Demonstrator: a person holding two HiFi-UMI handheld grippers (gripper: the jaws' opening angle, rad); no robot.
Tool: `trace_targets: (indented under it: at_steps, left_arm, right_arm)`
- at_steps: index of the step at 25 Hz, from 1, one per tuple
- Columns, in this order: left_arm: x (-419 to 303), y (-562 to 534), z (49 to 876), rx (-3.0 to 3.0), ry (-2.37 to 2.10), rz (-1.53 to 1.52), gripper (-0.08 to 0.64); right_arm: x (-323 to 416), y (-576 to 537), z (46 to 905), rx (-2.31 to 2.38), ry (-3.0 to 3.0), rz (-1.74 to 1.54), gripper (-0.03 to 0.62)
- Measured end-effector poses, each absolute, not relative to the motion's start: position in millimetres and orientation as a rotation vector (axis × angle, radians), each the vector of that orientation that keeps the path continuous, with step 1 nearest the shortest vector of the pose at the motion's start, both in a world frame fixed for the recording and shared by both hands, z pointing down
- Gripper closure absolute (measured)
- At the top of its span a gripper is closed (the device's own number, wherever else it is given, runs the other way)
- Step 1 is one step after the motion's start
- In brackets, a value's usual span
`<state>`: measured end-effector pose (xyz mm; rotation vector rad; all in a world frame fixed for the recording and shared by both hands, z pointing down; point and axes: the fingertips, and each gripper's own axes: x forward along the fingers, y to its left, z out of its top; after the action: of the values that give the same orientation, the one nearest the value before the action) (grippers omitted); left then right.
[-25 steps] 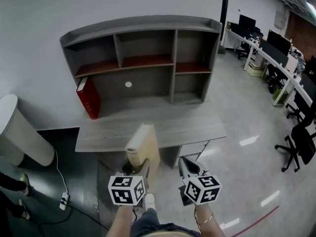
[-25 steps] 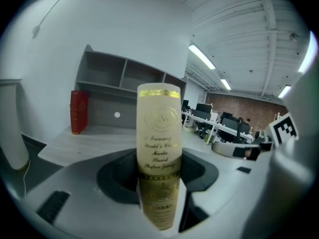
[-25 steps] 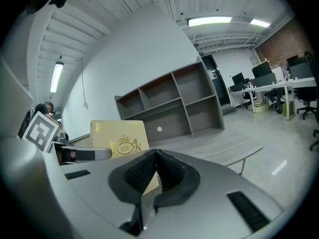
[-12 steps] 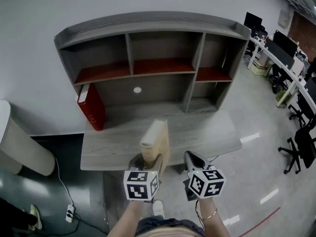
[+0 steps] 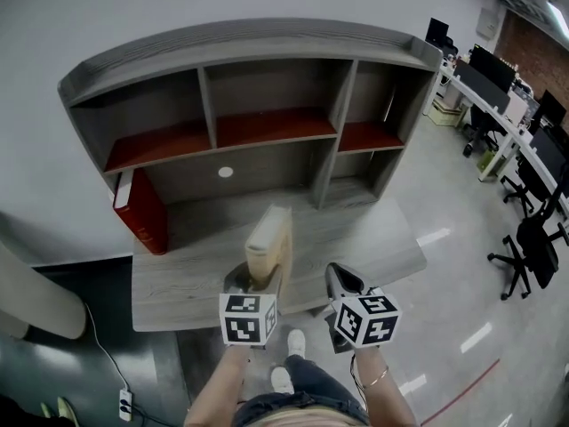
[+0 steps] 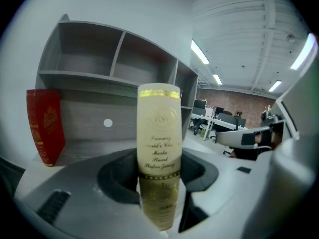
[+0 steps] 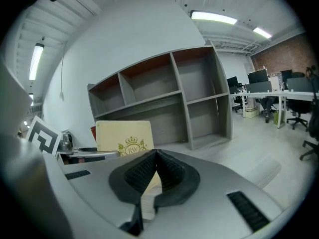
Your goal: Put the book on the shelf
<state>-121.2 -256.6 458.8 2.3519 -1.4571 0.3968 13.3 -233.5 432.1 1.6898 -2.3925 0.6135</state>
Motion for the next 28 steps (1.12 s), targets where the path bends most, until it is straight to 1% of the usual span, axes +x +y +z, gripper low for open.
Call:
trace_targets:
  at_steps: [13, 28]
  left_arm:
    - [-106, -389, 471, 2.430, -1.446, 0.401, 0.342]
    - [-67, -486, 499, 2.507, -1.407, 0.418, 0.342]
  right_arm:
    - [19, -335, 446, 1.668, -2.372, 0.617, 0.583]
    - [24, -413, 481, 1.595, -2.321, 0.658, 0.583]
